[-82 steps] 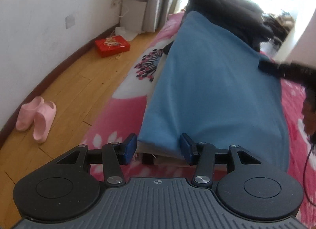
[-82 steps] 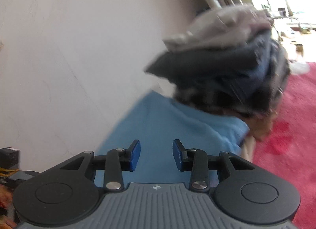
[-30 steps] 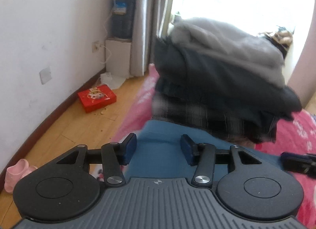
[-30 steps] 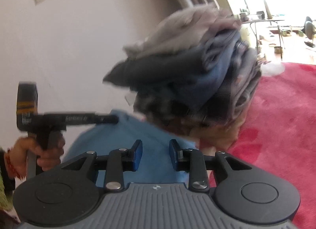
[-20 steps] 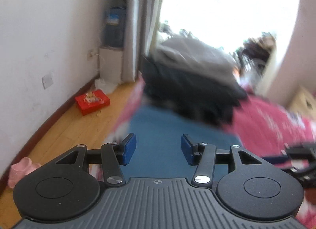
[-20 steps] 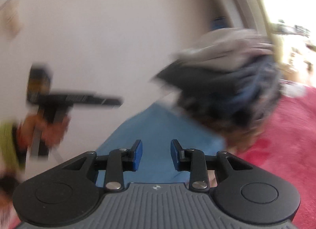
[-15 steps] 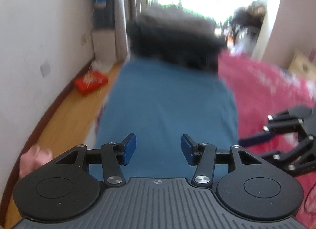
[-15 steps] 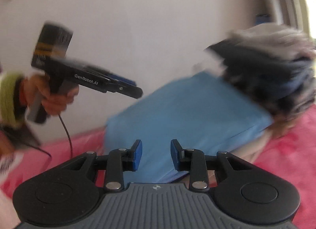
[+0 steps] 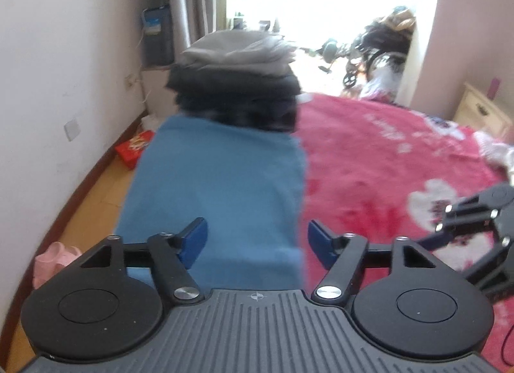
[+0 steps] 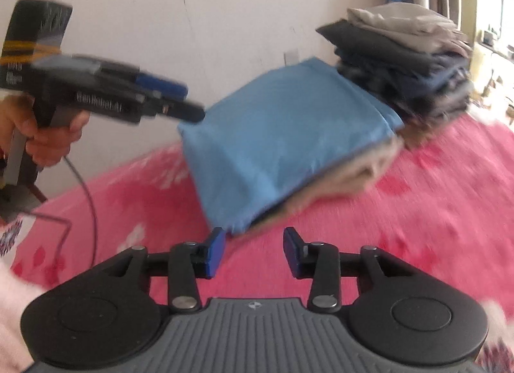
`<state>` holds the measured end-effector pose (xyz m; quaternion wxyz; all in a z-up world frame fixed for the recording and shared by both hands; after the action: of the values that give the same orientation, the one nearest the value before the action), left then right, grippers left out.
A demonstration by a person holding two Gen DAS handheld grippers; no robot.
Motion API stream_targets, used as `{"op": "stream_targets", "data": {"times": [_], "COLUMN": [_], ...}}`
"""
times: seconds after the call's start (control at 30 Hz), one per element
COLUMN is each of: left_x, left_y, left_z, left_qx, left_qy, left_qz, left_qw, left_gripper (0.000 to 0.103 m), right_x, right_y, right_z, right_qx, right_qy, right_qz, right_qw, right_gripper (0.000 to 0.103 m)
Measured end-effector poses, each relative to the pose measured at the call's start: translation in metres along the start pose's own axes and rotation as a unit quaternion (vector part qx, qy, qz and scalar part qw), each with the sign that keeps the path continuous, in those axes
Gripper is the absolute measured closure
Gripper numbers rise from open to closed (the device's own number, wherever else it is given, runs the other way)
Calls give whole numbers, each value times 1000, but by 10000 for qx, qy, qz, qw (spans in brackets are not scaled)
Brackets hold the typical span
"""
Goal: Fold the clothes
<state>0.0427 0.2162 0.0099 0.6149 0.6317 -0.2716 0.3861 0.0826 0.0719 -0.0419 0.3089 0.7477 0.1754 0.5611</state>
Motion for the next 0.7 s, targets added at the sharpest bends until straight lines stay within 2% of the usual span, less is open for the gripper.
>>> {"op": "stream_targets", "data": {"times": [0.1, 0.13, 0.23, 0.33, 0.53, 0.7], "left_x": [-2, -4, -8, -9, -20, -28], "left_y": [14, 18, 25, 36, 53, 62], "left_z": [27, 35, 58, 66, 56, 52], "left_qx": [-155, -215, -294, -169, 159, 469], "left_qy": [109, 114, -48, -100, 272, 446], "left_qz": [93, 88, -45, 11, -43, -46], "left_qw": [9998, 9997, 9995, 9998, 9995, 9979], "left_gripper": [6, 3, 1, 0, 0, 0], "right_x": [-17, -22, -44, -60, -56, -43], "right_y": [27, 34, 51, 59, 85, 103], "right_z": [-7, -9, -18, -26, -42, -54], "right_qx": [-259, -345, -613, -955, -1585, -2040], "right_qy": [-256, -416, -951, -1251, -1406, -1331], "right_qz": [-235, -314, -554, -720, -257, 208], "right_qw": [9991, 9980, 9920, 9849, 9770, 9697], "right_gripper": [51, 49, 43, 39, 27, 10]}}
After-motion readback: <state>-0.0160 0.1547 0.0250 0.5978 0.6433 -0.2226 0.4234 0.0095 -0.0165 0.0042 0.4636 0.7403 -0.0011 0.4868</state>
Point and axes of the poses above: each gripper's, at about its wrist camera, not at the fingertips, and y roughly against the way its jaws point, z to its right, x to its top, the point moved 7 cm from there along -y, roughly the way its jaws point, and after that the axes turned 7 degrees about z, right-handed, at the moved point
